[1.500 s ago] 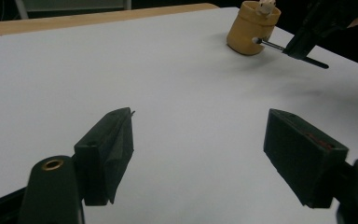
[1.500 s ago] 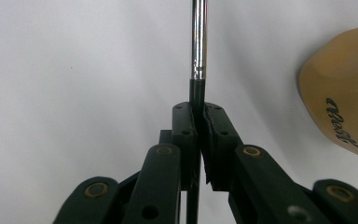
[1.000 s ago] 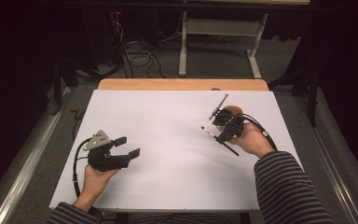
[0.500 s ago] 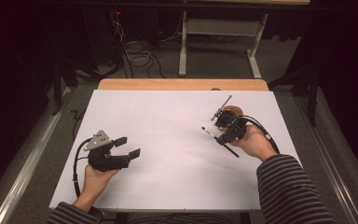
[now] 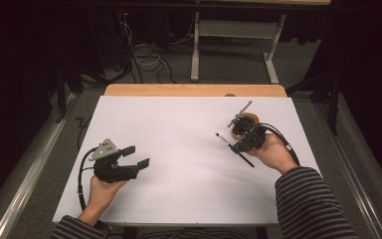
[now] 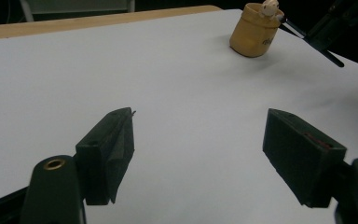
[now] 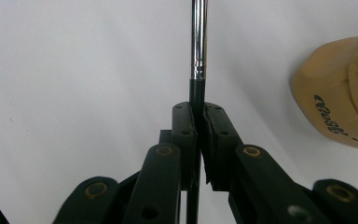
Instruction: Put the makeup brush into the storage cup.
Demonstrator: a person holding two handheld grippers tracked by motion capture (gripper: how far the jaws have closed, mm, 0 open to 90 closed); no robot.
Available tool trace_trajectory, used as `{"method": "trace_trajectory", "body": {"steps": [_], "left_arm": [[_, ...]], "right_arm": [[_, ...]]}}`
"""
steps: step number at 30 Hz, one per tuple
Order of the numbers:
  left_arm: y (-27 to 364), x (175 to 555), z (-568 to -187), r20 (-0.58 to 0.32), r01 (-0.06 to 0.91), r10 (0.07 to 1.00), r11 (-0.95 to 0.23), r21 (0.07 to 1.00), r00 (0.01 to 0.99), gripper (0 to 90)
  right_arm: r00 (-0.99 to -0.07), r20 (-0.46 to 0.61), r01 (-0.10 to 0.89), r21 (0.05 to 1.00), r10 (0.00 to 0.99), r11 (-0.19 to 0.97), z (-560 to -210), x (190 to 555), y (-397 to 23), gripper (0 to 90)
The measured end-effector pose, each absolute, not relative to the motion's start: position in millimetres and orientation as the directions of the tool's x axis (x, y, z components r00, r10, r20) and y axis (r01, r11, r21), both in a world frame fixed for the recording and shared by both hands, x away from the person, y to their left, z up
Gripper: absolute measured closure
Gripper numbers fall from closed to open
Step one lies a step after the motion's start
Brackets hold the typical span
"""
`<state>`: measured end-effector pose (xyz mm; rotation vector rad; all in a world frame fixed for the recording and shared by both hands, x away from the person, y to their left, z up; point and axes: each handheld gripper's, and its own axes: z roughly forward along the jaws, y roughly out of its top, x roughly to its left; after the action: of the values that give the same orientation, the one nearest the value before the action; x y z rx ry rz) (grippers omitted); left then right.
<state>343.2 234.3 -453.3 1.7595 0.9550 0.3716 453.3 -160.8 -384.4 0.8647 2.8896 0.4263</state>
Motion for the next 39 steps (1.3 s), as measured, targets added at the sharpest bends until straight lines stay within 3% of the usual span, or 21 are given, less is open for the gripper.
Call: {"method": "trace_trajectory", "body": {"steps": [39], "left_arm": [[234.6, 344.9, -454.4, -0.198, 0.434, 0.753, -0.128, 0.892, 0.628, 25.2]], "right_arm": [[-0.804, 0.015, 0.504, 0.549, 0.595, 0.667, -348.6, 433.3, -203.0, 86.4]]}}
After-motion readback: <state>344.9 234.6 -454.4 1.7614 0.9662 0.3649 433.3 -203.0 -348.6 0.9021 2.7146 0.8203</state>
